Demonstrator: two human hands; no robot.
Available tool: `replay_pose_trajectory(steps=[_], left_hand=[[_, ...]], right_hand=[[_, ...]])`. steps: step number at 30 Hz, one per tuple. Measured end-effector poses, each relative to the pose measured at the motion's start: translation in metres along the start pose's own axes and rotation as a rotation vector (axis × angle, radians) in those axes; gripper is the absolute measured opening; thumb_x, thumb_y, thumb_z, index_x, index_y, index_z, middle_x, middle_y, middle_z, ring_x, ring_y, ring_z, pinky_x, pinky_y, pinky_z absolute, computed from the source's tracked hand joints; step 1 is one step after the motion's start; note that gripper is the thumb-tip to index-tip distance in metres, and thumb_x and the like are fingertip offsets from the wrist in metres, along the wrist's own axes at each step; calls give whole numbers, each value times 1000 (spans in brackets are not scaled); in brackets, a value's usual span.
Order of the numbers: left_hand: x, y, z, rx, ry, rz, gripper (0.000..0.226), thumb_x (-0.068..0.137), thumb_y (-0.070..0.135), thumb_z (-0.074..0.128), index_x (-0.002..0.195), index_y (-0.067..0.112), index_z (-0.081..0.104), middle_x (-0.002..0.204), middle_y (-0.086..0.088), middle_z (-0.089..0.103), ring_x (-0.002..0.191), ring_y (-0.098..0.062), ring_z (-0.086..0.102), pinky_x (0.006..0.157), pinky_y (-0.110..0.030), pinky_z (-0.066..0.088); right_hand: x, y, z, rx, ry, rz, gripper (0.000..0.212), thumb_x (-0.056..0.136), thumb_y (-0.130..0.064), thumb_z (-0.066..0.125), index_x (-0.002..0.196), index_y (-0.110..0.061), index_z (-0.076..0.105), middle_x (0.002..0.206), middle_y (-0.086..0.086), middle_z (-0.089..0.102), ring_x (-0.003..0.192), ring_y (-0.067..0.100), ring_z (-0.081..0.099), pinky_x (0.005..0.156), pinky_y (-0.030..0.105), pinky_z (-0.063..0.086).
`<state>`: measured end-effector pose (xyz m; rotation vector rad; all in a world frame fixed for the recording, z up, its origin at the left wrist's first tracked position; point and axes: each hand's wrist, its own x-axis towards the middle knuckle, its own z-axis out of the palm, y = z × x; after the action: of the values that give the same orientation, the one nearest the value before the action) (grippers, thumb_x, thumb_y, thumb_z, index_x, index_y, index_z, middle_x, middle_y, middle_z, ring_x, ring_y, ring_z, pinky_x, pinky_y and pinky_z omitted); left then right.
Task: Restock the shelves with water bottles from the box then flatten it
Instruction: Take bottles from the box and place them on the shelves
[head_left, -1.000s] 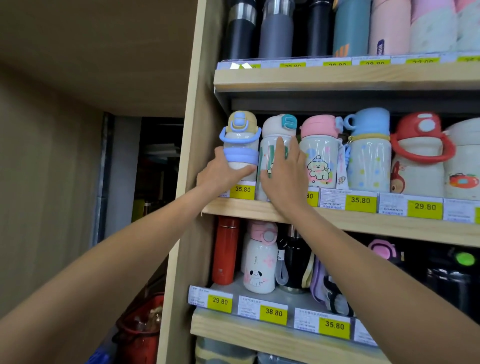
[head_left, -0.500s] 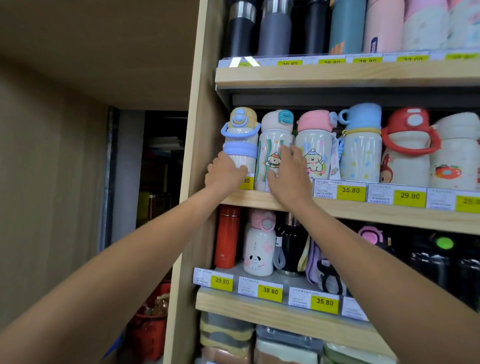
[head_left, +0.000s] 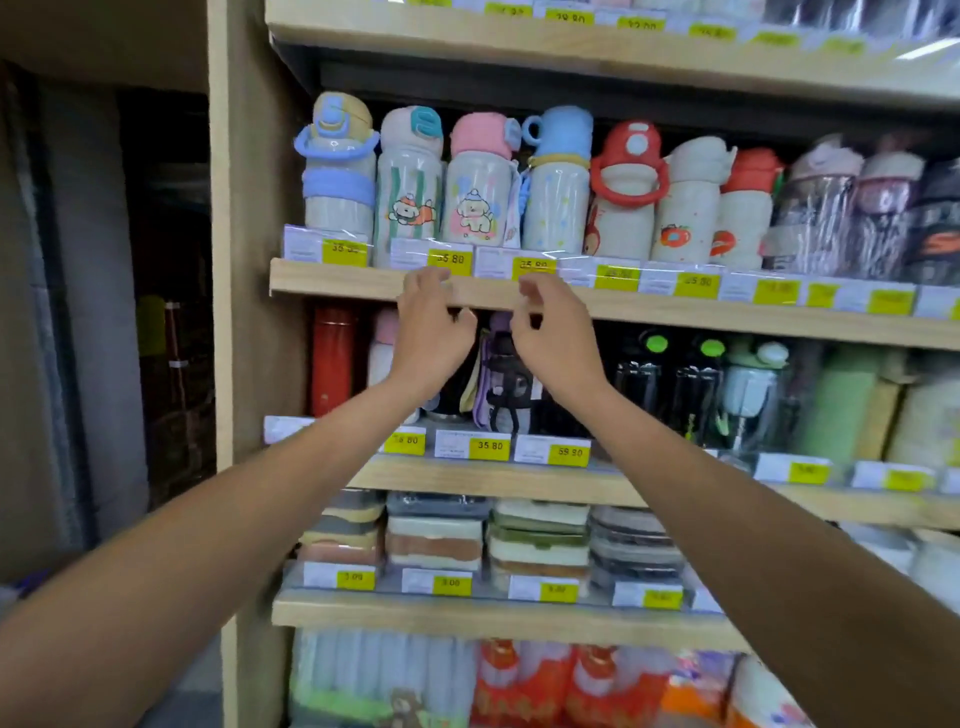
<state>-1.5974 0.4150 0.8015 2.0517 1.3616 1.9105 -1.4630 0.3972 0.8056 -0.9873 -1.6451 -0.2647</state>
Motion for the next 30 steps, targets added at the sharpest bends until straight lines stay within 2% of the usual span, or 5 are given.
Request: replay_pose_trajectory(steps=[11,17,20,23,30], left_hand=[[-132,96,166,-267,-314,-172,36,88,5,55,124,4,52,127,-15,49,112,-24,54,86,-23,41],[-230,175,283,-331,-545,-255,32,88,4,53,119,5,56,107,-5,59,89,-14,51,64,-19,36],[-287,222,343,-355,-686,-268,30,88,6,53,118,6,57,110,-3,58,97,-16,54,74,-17,36],[-335,259,394,-405,-773,-272,28,87,5,52,114,5,59,120,-9,60,109,-22,56,80,-22,39],[-435,336,502,-435,-1036,-250,18,92,9,49,108,7,58,113,-12,61,108,-22,57,81,-21,39]], right_hand=[[-130,135,-166,-136,-4,322,24,88,-7,47,106,-7,63,79,-1,56,74,15,53,67,21,38],[-225,229,-288,-192,-33,582,21,83,-7,52,99,-7,65,75,7,61,70,21,56,69,37,49],[-276,269,-357,-217,-130,721,21,89,-10,48,105,-7,62,84,15,64,67,27,57,55,34,48],[-319,303,-410,-216,-136,816,18,88,-9,51,103,-11,60,89,19,67,83,35,63,72,44,51],[-410,371,-522,-301,-138,1033,25,87,-14,55,109,-5,63,88,14,67,83,29,63,74,38,50]])
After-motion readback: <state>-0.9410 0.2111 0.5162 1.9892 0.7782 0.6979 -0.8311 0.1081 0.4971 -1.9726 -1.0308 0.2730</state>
